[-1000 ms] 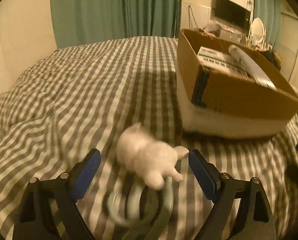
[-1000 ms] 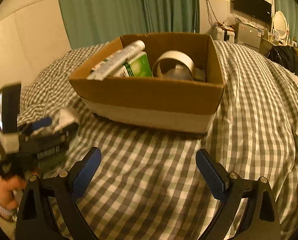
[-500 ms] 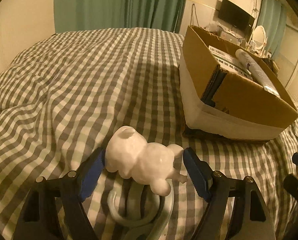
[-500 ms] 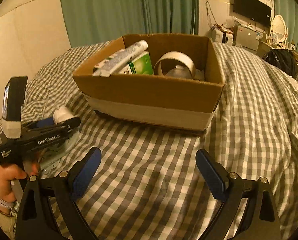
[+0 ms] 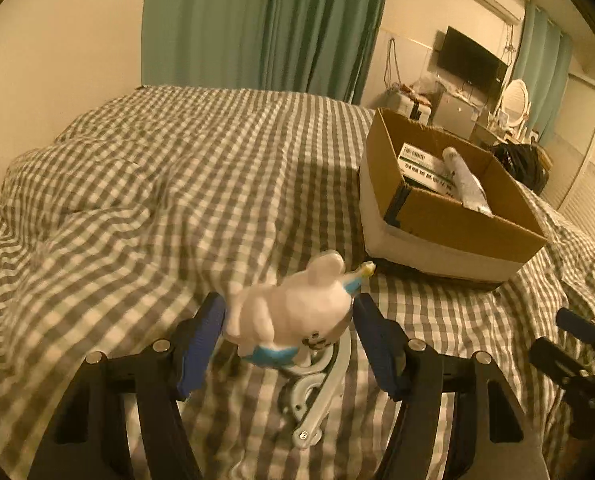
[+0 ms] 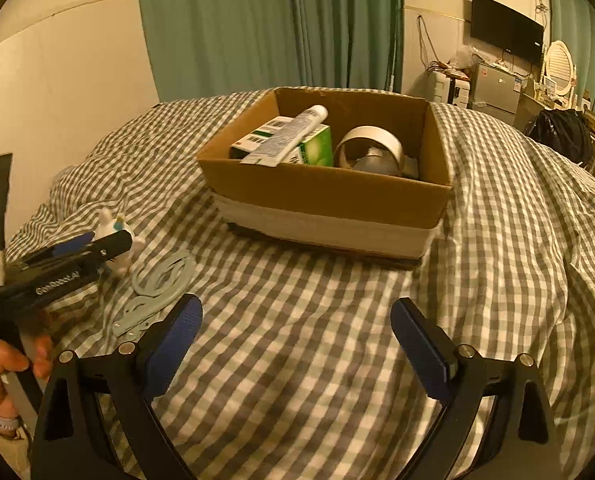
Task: Organize objects
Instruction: 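Grasp the white toy figure with the left tool, then grasp the pale green clip with right tool while left tool holds the toy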
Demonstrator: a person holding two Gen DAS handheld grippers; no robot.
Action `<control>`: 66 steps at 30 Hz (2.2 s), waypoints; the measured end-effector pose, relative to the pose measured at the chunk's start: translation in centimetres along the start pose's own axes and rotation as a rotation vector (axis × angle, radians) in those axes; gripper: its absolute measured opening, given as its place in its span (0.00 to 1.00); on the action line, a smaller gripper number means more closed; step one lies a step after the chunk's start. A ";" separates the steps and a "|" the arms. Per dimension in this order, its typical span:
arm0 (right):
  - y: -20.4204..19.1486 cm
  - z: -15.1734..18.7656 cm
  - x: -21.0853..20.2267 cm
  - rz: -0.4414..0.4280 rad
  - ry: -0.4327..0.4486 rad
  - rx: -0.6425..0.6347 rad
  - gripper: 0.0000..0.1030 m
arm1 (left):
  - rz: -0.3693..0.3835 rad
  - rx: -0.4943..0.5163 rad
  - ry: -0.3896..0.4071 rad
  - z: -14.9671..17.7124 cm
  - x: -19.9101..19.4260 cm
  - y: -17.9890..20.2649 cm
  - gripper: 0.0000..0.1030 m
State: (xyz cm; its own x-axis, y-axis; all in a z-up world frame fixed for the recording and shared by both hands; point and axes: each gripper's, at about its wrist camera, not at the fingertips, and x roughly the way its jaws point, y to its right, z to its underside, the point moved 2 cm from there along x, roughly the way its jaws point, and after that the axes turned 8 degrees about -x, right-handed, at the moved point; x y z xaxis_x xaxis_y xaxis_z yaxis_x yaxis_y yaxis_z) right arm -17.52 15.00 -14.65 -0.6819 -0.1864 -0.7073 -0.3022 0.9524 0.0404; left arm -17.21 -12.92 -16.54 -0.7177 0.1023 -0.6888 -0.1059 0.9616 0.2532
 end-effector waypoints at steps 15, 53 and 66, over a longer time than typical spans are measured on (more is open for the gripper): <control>-5.4 -0.3 4.5 -0.068 -0.105 -0.069 0.93 | -0.002 0.009 0.055 -0.7 -1.0 -1.8 0.66; -4.7 -1.0 -0.2 -0.070 0.031 -0.135 0.49 | -0.029 0.010 0.141 -0.4 -4.6 1.3 0.66; 1.8 -0.5 -4.0 -0.071 0.073 -0.059 0.01 | 0.039 0.111 0.139 -0.5 -5.3 8.4 0.66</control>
State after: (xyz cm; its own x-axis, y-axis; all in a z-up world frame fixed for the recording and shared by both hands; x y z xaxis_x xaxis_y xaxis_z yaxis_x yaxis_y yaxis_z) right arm -15.70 17.33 -11.38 -0.7034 -0.2722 -0.6567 -0.3889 0.9206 0.0349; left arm -14.64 -5.48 -10.38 -0.8090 0.1112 -0.5772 -0.0048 0.9807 0.1957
